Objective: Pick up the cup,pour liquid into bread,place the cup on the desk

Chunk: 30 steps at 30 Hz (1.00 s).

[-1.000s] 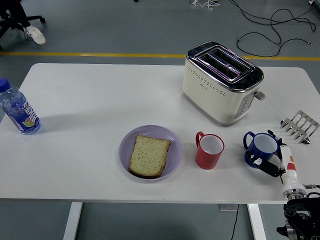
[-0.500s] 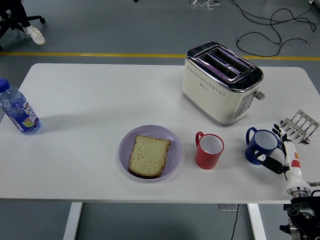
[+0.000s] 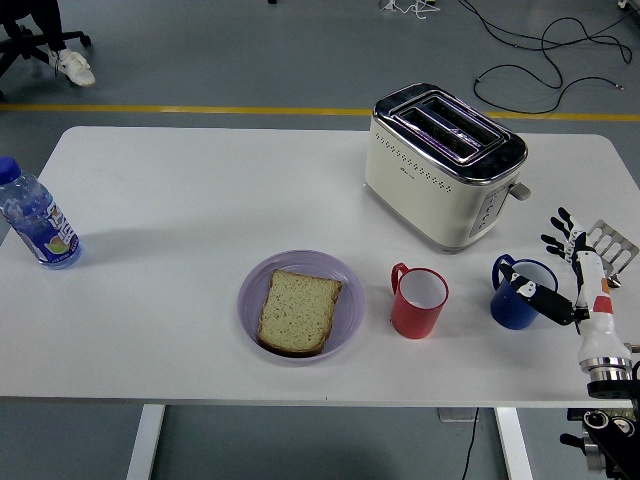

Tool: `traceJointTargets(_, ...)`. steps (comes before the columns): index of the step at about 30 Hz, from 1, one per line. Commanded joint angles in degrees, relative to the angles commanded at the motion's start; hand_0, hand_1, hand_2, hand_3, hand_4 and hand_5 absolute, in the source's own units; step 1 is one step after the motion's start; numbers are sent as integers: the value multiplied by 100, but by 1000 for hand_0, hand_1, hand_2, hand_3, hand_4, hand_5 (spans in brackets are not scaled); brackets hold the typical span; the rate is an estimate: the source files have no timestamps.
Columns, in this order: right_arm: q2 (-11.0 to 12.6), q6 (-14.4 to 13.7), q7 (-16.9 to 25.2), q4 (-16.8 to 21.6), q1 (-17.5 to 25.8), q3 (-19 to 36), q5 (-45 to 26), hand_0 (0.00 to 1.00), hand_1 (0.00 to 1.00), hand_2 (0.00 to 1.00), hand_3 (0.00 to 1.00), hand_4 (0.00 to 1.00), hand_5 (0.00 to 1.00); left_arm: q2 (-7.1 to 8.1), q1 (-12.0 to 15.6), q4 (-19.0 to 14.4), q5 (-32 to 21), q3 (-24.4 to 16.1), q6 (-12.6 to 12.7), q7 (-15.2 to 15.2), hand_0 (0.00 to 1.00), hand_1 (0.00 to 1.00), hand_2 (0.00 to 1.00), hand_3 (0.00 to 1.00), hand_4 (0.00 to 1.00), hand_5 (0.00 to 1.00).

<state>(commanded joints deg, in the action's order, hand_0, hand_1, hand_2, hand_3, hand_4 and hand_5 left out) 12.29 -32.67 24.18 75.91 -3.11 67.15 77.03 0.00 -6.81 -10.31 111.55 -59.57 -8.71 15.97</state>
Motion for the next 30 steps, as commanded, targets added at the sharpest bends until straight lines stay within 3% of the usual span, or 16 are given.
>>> traceJointTargets(5, 151, 5, -403, 1130, 48, 196, -219, 802, 775, 918, 964, 955, 161, 0, -7, 0, 4, -1, -1, -8, 653, 687, 703, 587, 288, 892)
traceJointTargets(6, 164, 52, -534, 1385, 54, 263, -229, 777, 735, 824, 774, 874, 135, 0, -9, 0, 7, -1, -5, -9, 653, 687, 703, 587, 288, 893)
traceJointTargets(11, 195, 429, -1129, 2223, 110, 605, -733, 777, 735, 824, 774, 874, 135, 0, -13, 0, 24, -18, -25, -9, 653, 687, 703, 587, 288, 893)
traceJointTargets(12, 190, 578, -1194, 2335, 124, 718, -981, 679, 639, 688, 622, 711, 122, 0, -12, 0, 8, -12, -26, -9, 653, 687, 704, 587, 288, 893)
traceJointTargets(14, 177, 763, -1178, 2424, 114, 891, -1466, 679, 639, 688, 622, 711, 122, 0, -10, 0, 13, -34, -31, -6, 653, 687, 704, 587, 288, 893)
traceJointTargets(17, 144, 968, -1306, 2363, 46, 1166, -2173, 679, 639, 688, 622, 711, 122, 0, -5, 0, 63, -84, -40, -7, 653, 687, 704, 587, 288, 893)
traceJointTargets(18, 136, 1114, -1381, 2247, 7, 1334, -2434, 626, 587, 633, 582, 656, 99, 0, -4, 0, 83, -100, -46, -5, 653, 687, 704, 589, 289, 893)
traceJointTargets(21, 118, 1539, -1728, 1954, -24, 1728, -3141, 626, 587, 633, 582, 656, 99, 0, 1, 0, 77, -104, -46, -4, 653, 687, 704, 589, 289, 893)
traceJointTargets(24, 86, 2032, -2073, 1575, -33, 2073, -3886, 619, 579, 634, 588, 649, 91, 0, 10, 0, 50, -94, -40, -4, 653, 687, 704, 588, 290, 894)
traceJointTargets(30, -36, 2706, -2525, 749, -140, 2432, -5339, 615, 569, 629, 590, 625, 76, 0, 34, 0, -18, -42, -31, -8, 653, 687, 704, 588, 290, 894)
